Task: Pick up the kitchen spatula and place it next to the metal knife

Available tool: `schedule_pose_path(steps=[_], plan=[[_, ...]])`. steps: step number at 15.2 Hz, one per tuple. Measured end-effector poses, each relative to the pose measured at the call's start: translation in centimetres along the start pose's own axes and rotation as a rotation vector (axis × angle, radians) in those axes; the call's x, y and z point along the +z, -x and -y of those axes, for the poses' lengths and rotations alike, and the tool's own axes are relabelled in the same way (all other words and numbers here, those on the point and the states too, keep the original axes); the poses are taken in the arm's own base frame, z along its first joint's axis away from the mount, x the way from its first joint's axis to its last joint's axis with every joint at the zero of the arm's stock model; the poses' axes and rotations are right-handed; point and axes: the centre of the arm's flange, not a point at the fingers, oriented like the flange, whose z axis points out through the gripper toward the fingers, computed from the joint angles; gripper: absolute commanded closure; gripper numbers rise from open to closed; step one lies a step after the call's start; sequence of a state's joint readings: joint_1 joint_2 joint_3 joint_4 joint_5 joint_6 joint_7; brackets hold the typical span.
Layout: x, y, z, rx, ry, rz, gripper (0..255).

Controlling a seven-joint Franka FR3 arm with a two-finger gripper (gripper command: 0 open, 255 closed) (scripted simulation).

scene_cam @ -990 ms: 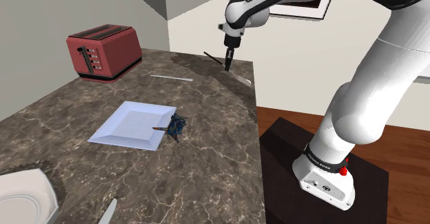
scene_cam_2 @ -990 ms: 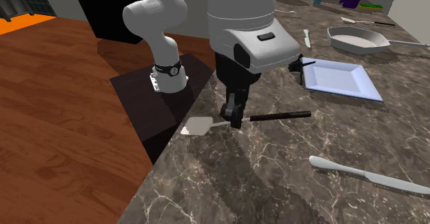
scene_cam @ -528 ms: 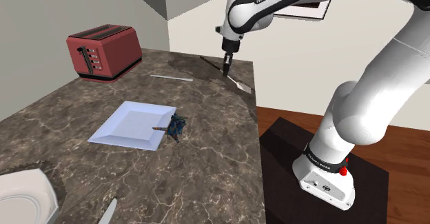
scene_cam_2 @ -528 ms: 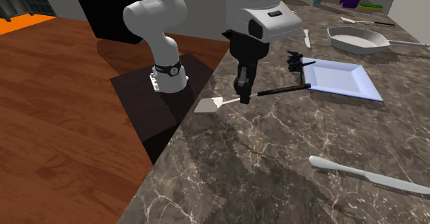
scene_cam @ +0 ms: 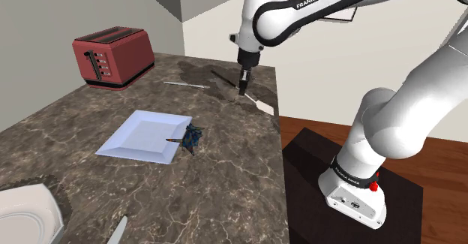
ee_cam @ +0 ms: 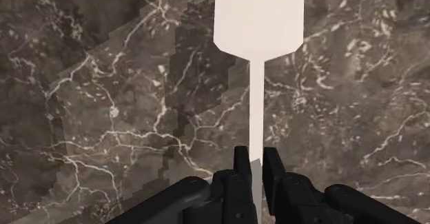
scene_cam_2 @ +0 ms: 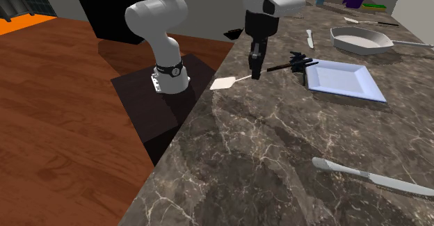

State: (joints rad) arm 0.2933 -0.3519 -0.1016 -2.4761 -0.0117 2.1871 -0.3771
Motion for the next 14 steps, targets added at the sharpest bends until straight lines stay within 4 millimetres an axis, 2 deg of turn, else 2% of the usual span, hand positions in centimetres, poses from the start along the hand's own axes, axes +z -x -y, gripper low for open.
schedule_pose_path(steps=[14], plan=[[-0.2,-0.4,18.6,0.000,0.001,0.000,255]])
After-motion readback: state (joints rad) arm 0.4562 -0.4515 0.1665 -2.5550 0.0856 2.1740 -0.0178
